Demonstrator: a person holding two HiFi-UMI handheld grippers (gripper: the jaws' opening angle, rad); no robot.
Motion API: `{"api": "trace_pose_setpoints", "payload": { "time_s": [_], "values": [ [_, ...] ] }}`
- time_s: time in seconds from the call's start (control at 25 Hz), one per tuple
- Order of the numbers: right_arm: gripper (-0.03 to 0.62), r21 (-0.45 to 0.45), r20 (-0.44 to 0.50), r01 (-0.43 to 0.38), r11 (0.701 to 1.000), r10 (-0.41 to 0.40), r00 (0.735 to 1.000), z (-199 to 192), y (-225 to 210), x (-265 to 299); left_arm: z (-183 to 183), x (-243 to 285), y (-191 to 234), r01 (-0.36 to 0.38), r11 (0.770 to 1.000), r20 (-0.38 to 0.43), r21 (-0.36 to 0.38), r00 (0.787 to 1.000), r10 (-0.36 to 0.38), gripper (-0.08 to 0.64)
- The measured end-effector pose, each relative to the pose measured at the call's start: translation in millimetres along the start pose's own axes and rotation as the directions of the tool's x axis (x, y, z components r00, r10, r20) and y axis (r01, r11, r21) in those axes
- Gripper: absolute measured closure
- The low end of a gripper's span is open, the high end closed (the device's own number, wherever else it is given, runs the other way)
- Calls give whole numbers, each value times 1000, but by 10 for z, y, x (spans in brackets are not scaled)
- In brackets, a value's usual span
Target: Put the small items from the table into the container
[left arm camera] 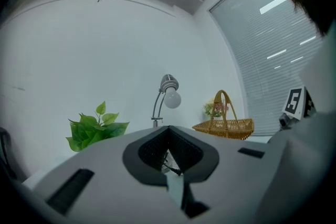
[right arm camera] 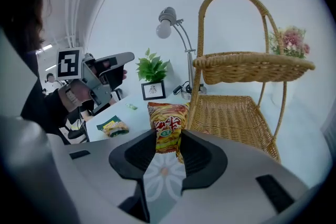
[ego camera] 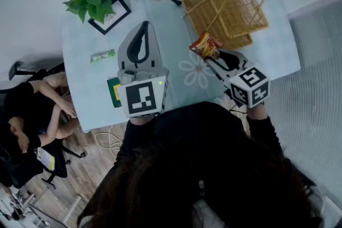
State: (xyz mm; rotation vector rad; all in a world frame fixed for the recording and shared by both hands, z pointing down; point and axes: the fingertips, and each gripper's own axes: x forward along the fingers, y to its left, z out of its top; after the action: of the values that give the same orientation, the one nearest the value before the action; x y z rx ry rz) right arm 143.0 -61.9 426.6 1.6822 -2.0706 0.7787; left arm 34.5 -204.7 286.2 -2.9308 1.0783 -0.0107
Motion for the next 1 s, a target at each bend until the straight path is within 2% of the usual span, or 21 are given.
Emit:
{"api": "trace_pose_setpoints", "payload": {
  "time_s": [0.16,0.36,0.48,0.76,1.0],
  "values": [
    [440,22,-8,32,999,-32,999,-154,-112,-194,8,81,-106,26,1000,4,-2,1000,-26,558],
    [440,53,-6,136,989,-136,991,-183,-502,-269,22,133,-176,40,999,8,0,999,-40,558],
    [440,47,-9,170,984,-170,985,-151,-693,-190,24,141,-174,36,999,3,3,999,-36,558],
    [439,57,-54,175,983,-172,984,-171,-896,112,23,106,-87,4,1000,-5,13,1000,-4,558],
    [433,45,-126,171,984,-164,978,-308,-870,269,13,80,-40,-14,1000,-9,24,1000,15,558]
  ]
}}
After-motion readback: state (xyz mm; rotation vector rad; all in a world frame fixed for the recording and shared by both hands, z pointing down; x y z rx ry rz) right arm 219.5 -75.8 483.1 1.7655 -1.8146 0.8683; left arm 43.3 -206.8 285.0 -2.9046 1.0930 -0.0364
